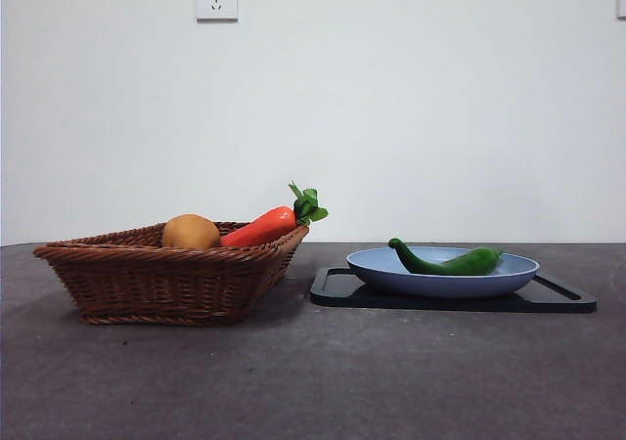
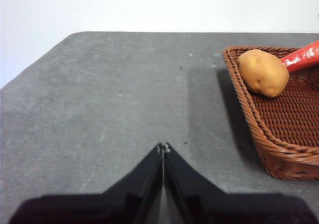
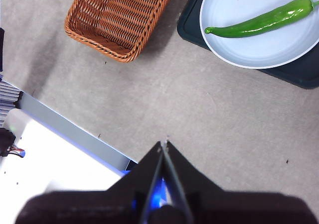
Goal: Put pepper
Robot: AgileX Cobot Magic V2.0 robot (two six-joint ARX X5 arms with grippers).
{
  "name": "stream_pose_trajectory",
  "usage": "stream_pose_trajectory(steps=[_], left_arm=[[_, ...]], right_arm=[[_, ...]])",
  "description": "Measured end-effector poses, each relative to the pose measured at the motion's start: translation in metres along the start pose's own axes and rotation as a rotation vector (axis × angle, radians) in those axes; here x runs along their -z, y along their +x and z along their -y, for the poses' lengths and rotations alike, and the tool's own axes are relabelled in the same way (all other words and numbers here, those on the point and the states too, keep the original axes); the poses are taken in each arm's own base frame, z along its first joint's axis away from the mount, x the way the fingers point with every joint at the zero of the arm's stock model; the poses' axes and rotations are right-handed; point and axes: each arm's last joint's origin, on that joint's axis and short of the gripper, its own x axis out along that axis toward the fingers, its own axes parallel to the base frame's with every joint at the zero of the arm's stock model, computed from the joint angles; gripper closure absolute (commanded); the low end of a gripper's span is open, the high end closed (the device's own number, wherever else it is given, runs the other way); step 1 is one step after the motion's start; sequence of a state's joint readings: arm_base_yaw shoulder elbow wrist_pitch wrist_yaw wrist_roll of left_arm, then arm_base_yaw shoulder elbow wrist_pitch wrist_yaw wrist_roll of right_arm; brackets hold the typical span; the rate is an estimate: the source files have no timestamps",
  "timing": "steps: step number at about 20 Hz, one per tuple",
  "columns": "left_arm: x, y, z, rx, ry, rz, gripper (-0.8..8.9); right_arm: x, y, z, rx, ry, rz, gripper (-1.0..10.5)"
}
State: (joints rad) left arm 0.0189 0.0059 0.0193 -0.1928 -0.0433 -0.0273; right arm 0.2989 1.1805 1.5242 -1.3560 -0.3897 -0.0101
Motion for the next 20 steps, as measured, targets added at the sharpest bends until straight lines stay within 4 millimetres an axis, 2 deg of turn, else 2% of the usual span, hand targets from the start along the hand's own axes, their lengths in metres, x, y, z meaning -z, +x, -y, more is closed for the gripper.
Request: stream_pose_trajectory(steps=[7,9,11,14,17,20], left_arm=[[0.000,0.000,0.000,0.000,0.000,0.000,8.05],[0.000,0.000,0.000,0.000,0.000,0.000,8.05],[0.000,0.000,0.000,0.000,0.000,0.000,8.05],[0.000,0.000,0.000,0.000,0.000,0.000,8.05],[0.000,0.000,0.000,0.000,0.000,0.000,8.05],[0.000,0.000,0.000,0.000,0.000,0.000,8.05]], right_arm=[[-0.003,-0.002,0.003,0.013,-0.034,0.038,9.4],[-0.011,-0.013,0.008,0.051,-0.101,0.220,9.4],[-0.009,-0.027,0.009,0.097,-0.171,0.450,9.4],[0.016,-0.031,0.017,0.166,-0.221,0.687,9.4],[0.055,-0.004,0.037,0.251,-0.219,0.804,9.4],[0.084,0.015,0.046,0.290,-0.232,0.868,9.4]])
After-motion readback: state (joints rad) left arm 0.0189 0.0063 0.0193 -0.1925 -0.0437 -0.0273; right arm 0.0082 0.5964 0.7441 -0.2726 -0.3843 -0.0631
